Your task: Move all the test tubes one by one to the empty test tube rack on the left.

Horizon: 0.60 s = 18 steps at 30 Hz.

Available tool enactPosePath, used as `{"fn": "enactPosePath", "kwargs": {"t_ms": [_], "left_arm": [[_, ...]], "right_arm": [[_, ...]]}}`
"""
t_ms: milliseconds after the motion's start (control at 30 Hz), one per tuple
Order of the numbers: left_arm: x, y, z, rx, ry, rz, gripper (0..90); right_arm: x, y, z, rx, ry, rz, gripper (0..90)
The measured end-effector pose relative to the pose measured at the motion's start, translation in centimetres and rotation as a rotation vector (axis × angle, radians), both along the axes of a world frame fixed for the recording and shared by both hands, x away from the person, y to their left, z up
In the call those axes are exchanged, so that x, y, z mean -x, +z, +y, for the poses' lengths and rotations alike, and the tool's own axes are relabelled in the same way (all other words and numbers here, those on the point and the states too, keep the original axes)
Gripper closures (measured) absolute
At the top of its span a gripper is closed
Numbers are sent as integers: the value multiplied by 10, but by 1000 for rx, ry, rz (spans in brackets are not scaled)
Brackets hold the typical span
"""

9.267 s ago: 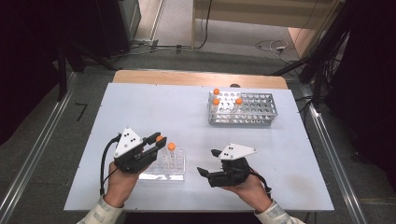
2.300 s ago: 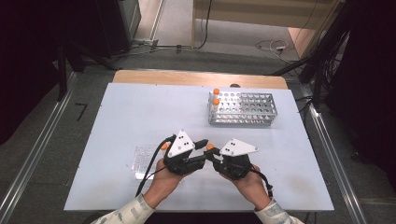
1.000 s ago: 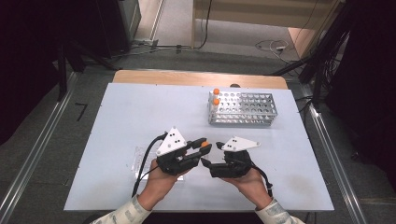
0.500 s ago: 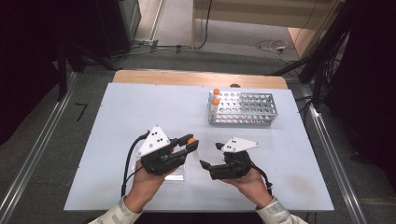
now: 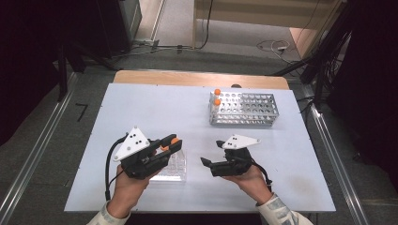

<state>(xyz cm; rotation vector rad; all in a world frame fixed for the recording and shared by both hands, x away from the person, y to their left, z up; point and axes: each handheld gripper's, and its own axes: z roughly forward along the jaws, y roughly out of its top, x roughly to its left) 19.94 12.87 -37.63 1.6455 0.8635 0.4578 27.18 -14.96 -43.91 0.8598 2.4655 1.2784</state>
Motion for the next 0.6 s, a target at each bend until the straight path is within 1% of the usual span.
{"fn": "enactPosePath", "kwargs": {"t_ms": [267, 433, 533, 600], "left_arm": [[4, 1, 20, -13, 41, 11, 701], [7, 3, 33, -48, 80, 15, 701], [6, 3, 38, -63, 107, 11, 701], [5, 3, 42, -62, 123, 11, 701]], "right_arm": [[-6, -1, 1, 3, -8, -2, 173], [-9, -1, 0, 4, -17, -2, 174], [-9, -1, 0, 3, -19, -1, 174], [-9, -1, 0, 4, -19, -1, 174]]}}
